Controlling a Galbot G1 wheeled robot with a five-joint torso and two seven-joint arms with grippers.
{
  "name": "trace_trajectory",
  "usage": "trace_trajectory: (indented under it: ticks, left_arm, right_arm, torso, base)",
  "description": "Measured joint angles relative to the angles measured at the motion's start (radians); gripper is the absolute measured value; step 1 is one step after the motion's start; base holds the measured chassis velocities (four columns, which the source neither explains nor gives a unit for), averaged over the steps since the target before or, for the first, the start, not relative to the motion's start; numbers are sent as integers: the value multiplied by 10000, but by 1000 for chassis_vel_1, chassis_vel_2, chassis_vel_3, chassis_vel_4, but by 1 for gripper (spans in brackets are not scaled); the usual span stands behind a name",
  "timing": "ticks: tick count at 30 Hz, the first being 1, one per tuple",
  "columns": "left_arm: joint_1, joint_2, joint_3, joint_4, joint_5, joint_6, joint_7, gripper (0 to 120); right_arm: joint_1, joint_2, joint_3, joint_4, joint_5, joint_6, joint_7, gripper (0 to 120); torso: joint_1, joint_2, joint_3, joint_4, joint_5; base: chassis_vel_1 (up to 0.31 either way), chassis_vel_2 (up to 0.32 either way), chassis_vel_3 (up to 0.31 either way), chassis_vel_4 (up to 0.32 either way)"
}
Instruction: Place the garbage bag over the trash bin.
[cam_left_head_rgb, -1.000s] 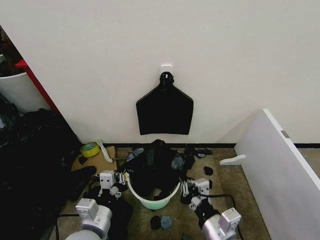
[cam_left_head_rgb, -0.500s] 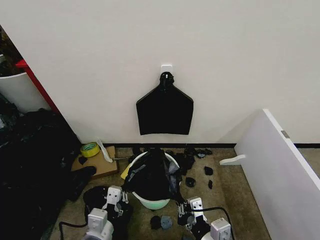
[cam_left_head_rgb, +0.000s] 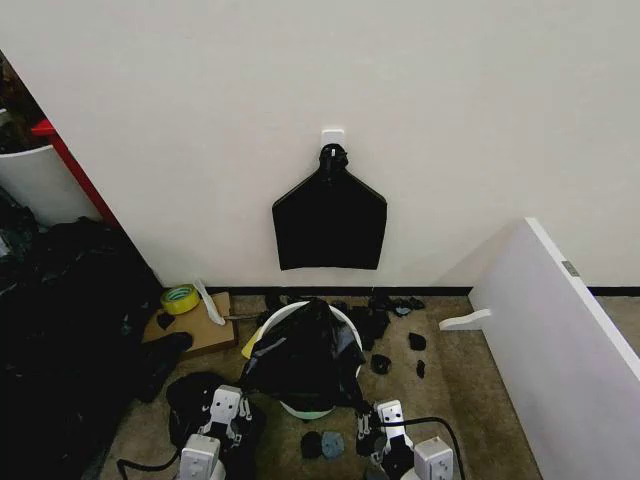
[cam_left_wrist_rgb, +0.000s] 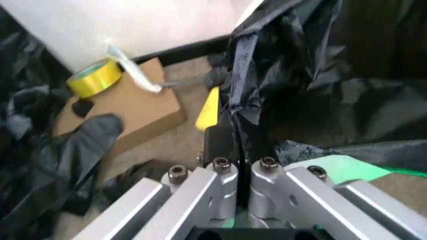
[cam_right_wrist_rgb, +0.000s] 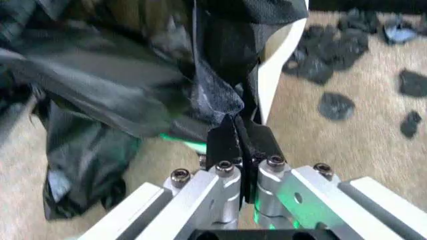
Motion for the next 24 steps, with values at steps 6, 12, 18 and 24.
trace_trajectory:
  ticks: [6,12,18,24]
  left_arm:
    - [47,37,-5,95,-364,554,-342,0]
    - [-306,-269,309,751,-374,528,-339,0]
    - [-1110,-872,756,1831,-381,345,-285,0]
    - [-1610,-1346,981,2498,-379,210,-267,0]
  right_arm:
    - [208,18,-39,4,363,-720,354,0]
    - [433,216,41,-522,135,-715,151,0]
    - [571,525,100,-1526,-705,-512,-344,0]
    - [697,776,248,-2291,-1608,8,-849,0]
  torso:
    - [0,0,0,0,3]
    - [0,0,0,1,0]
    - [0,0,0,0,0]
    - [0,0,0,0,1]
  base:
    - [0,0,0,0]
    - [0,0,0,0]
    - [0,0,0,0]
    - [0,0,0,0]
